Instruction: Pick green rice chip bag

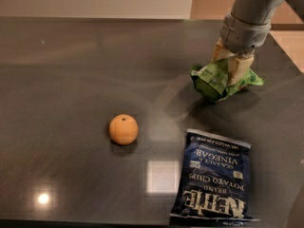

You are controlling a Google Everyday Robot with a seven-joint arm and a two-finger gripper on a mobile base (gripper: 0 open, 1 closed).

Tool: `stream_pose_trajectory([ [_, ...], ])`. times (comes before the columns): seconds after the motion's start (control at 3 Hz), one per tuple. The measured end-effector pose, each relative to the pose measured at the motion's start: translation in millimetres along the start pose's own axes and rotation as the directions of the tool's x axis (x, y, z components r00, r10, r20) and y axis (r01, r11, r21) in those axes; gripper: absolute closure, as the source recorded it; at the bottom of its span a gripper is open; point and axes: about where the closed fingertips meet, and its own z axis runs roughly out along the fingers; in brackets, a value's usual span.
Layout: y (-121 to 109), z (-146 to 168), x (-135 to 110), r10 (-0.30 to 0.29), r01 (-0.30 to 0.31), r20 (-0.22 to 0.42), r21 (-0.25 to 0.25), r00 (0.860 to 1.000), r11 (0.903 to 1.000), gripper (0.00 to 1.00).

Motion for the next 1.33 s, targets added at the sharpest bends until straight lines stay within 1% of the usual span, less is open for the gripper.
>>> stream_pose_trajectory([
  [0.33,-27,-35,-12,0.014,-0.015,0.004,0.088,1.000,0.9960,1.00],
  [0.67,-42,-69,-26,0.032,-0.031,-0.006,0.156,0.999,0.9873,1.00],
  [1.0,-47,-105,-51,0.060,-0.063,0.018,0.218,0.998,0.9740,1.00],
  [1.33,-58,-107,-50,0.060,-0.062,0.017,0.257,0.998,0.9644,1.00],
])
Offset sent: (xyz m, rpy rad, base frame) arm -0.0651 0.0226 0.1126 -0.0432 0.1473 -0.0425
